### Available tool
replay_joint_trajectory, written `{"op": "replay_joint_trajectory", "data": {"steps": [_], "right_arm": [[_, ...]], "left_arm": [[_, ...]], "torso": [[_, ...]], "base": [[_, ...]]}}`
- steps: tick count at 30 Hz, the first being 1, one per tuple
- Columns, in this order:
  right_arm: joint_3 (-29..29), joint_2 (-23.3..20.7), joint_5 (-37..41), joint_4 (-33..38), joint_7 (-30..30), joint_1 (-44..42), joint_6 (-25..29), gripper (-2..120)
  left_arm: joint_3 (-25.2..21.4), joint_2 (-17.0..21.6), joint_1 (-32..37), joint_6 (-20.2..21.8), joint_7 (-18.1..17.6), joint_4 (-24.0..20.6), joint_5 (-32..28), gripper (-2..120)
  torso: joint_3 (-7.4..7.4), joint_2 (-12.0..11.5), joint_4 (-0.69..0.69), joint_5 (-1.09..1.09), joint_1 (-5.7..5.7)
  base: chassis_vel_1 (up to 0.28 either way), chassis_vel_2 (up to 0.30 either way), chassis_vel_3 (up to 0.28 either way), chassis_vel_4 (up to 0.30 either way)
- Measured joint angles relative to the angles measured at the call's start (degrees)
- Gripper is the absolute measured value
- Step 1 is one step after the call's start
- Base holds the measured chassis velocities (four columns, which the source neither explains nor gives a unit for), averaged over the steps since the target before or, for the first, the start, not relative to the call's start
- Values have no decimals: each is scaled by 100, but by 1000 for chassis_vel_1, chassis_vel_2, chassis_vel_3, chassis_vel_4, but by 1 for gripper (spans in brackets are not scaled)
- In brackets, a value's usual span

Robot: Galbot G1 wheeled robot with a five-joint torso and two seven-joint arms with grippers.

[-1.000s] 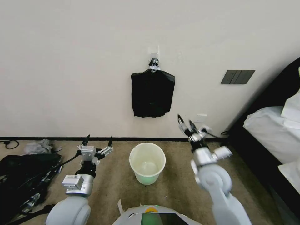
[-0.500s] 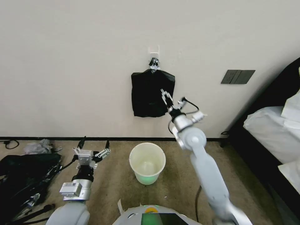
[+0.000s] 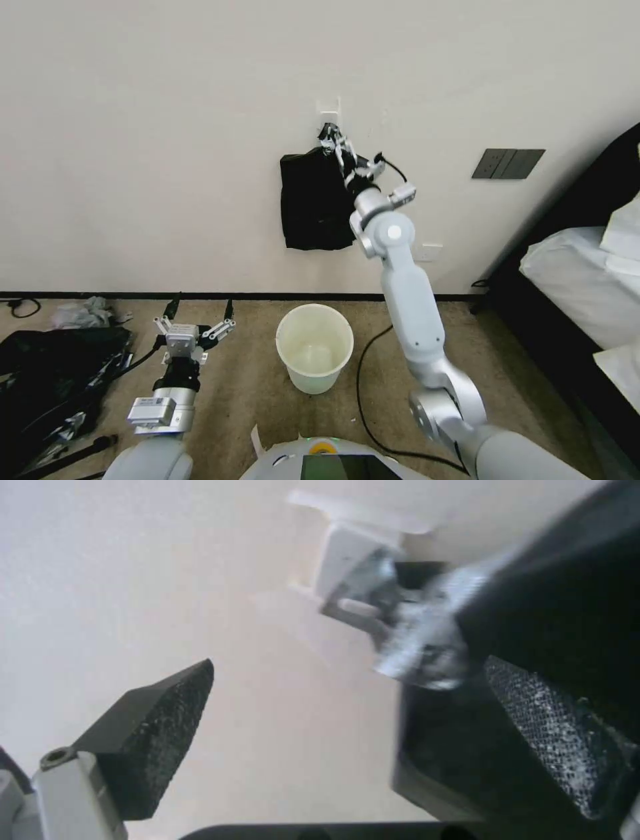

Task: Place a trash bag onto the trash bin.

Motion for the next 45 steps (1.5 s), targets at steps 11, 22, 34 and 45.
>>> {"op": "replay_joint_trajectory", "data": {"steps": [11, 22, 34, 45], "right_arm": [[-20, 146, -28, -488, 0, 246, -16, 100], [-41, 183, -46, -829, 0, 421, 4, 96], [-56, 277, -64, -942, -13, 532, 114, 60], [-96, 261, -52, -829, 53, 465, 175, 22]], "left_arm": [[-35, -74, 12, -15, 3, 0, 44, 100], [-9, -166, -30, -8, -20, 0, 69, 100], [-4, -201, -24, -11, -23, 0, 76, 100], [20, -245, -15, -21, -13, 0, 99, 100]], "torso": [[-1, 0, 0, 1, 0], [-1, 0, 1, 0, 0], [-1, 0, 0, 0, 0], [-1, 0, 0, 1, 0]], "base": [[0, 0, 0, 0], [0, 0, 0, 0], [0, 0, 0, 0], [0, 0, 0, 0]]}}
